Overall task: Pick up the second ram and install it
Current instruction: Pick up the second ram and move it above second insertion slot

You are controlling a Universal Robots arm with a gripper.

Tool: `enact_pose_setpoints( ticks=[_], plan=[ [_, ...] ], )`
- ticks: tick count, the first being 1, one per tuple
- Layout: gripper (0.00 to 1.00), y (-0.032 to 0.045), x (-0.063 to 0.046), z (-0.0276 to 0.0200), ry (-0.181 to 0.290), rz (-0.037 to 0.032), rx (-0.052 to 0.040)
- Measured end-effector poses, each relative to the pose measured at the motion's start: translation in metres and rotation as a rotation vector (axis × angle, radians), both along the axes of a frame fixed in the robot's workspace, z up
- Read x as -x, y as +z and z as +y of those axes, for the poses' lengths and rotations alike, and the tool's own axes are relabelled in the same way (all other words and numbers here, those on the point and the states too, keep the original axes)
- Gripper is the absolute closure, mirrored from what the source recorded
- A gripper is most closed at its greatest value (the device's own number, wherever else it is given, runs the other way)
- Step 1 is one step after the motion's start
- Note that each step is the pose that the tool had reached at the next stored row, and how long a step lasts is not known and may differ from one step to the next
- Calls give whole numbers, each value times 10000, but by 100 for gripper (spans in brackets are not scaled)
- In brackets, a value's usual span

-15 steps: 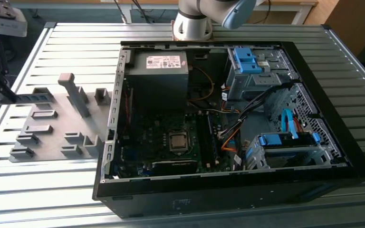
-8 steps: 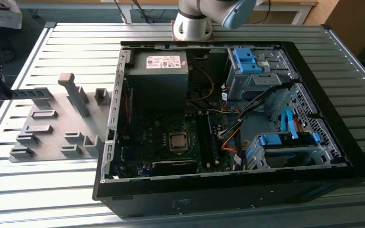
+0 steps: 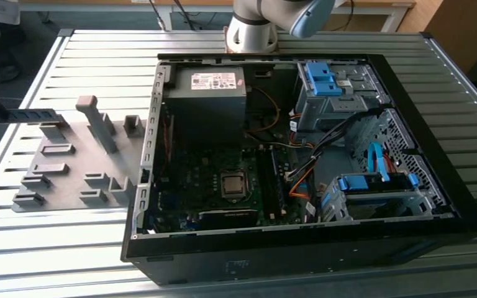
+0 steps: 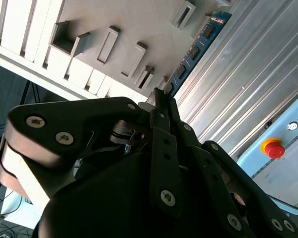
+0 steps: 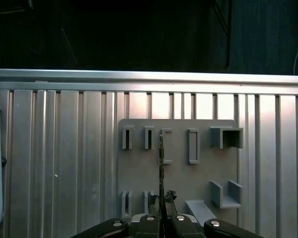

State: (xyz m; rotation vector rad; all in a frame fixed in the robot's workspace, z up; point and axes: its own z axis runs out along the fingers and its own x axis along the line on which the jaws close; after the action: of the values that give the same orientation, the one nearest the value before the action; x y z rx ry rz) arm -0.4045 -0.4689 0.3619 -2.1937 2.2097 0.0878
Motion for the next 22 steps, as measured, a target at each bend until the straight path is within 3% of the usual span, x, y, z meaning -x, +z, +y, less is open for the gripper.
enact_pose_setpoints(
  ticks=[16,22],
  plan=[
    [86,283,0,5,-1,0,0],
    [86,295,0,6,-1,-1,0]
  ],
)
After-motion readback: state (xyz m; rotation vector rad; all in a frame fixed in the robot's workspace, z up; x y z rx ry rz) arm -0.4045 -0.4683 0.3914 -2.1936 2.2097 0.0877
